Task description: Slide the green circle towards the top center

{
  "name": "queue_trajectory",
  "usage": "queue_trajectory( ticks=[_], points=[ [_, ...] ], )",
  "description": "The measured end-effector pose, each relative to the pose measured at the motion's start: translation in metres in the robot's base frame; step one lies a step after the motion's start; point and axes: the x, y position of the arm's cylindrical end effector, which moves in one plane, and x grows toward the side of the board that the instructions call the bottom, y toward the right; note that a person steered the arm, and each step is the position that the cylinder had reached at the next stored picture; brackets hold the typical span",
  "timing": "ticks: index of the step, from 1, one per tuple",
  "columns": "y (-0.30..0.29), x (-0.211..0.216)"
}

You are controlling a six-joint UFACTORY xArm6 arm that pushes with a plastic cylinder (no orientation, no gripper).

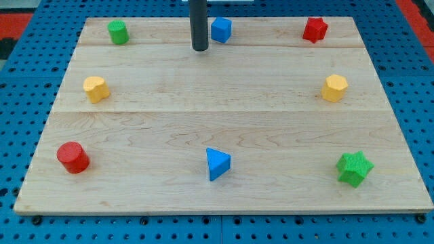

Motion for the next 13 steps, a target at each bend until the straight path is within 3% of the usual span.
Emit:
queue_trajectory(
  ticks=[4, 5, 7, 9, 11, 13],
  points=[
    [-0.006, 0.009],
    [-0.025, 0.041],
    [-0.030, 0.051],
    [-0.030, 0.103],
    [-0.030, 0.111],
    [-0.033, 0.181]
  ],
)
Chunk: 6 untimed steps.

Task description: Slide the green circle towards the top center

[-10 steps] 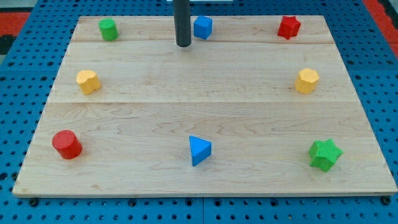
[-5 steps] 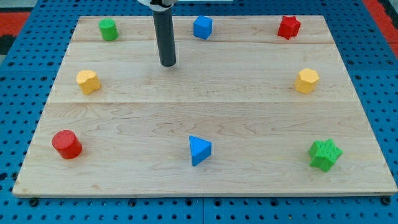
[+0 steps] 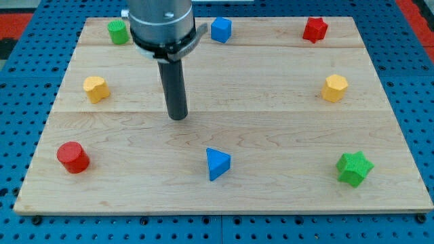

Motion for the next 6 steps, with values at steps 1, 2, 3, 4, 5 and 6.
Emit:
queue_trajectory(
  ticks=[1, 2, 3, 4, 5, 6],
  points=[
    [0.000, 0.001],
    [0.000, 0.001],
    [0.000, -0.002],
    [0.000, -0.015],
    [-0.001, -0.029],
    [-0.005, -0.046]
  ],
)
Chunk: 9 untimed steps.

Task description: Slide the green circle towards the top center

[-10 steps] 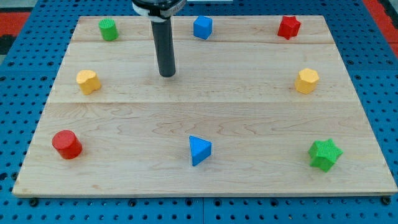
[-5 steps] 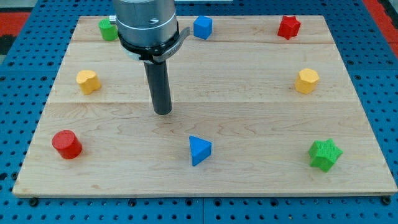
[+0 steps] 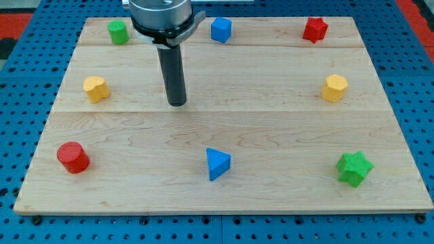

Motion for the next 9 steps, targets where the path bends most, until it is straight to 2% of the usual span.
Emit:
queue_trajectory(
  ticks=[3, 5, 9],
  points=[
    [-0.016, -0.035],
    [-0.055, -0.059],
    [-0.078, -0.066]
  ],
)
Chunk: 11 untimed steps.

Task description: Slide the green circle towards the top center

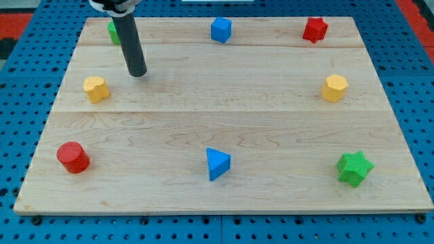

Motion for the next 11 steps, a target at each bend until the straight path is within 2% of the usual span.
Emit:
queue_trajectory(
  ticks=[5, 7, 11],
  points=[
    [-0.116, -0.069],
    [-0.116, -0.111],
    [-0.088, -0.114]
  ],
)
